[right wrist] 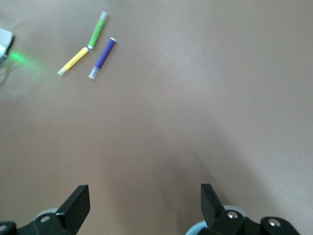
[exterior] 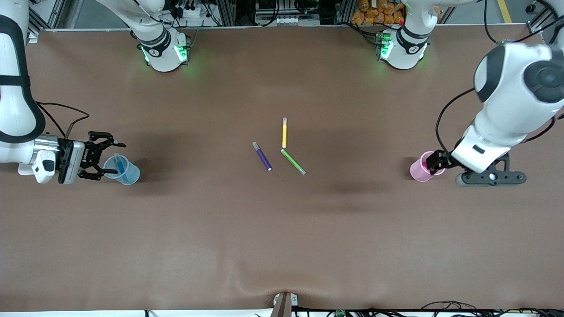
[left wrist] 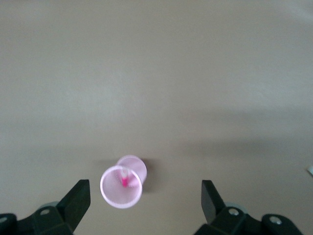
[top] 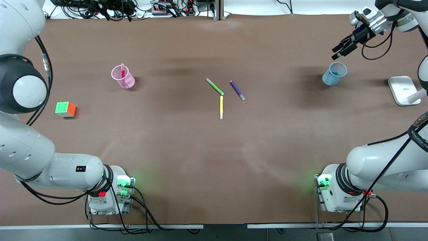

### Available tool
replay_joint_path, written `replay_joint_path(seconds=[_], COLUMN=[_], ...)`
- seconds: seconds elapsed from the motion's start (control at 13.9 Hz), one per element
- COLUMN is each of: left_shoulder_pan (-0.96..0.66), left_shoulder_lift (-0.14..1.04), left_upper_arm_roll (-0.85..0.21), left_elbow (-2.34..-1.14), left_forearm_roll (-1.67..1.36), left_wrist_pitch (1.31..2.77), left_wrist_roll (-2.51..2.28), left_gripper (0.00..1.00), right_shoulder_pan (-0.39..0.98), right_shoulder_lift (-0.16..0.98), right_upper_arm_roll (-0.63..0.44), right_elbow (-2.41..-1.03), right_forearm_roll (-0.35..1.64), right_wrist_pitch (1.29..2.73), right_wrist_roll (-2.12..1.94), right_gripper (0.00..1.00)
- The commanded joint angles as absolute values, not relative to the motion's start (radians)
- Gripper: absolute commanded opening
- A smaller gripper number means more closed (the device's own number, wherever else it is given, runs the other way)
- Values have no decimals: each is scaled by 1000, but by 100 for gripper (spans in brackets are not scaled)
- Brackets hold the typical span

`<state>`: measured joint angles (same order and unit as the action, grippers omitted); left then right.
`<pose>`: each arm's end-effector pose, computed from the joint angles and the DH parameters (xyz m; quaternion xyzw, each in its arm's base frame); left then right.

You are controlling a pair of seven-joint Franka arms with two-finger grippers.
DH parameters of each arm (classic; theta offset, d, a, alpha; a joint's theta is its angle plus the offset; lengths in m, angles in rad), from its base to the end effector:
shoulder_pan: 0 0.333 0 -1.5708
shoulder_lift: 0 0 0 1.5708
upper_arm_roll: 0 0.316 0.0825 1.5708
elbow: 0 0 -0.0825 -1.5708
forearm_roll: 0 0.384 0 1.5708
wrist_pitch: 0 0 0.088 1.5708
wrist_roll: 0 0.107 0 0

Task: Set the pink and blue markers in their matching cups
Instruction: 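Open both grippers to release the markers and lift away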

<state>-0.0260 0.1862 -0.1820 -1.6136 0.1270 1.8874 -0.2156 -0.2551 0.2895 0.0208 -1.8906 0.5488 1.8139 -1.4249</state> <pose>0.6189 -0.1125 0.5246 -0.9979 0.0109 -0.0537 0.0340 0.5762 -0.0937 0.3390 -0.8458 -0.4377 -0.0657 0.2980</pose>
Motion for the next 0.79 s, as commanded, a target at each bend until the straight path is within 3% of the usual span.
replay_joint_path(seconds=[0.0,0.29,0.72], left_shoulder_pan=[-21,-9,32], left_shoulder_lift=[192,135,89], left_upper_arm_roll=[-201,-221,-206], left_elbow=[-1490,-1433,-1433], left_forearm_roll=[94,91,48], left_wrist_pitch=[1737,1626,1620], left_wrist_roll=[-216,-203,-126], left_gripper=[100,100,100], right_shoulder_pan=[-212,-178,-95], right_shoulder_lift=[226,173,95], right_upper_arm_roll=[21,21,25], right_elbow=[-1887,-1888,-1888], right_forearm_roll=[476,416,316], right_wrist_pitch=[1804,1810,1827], right_wrist_roll=[-1249,-1076,-829], right_gripper=[100,100,100])
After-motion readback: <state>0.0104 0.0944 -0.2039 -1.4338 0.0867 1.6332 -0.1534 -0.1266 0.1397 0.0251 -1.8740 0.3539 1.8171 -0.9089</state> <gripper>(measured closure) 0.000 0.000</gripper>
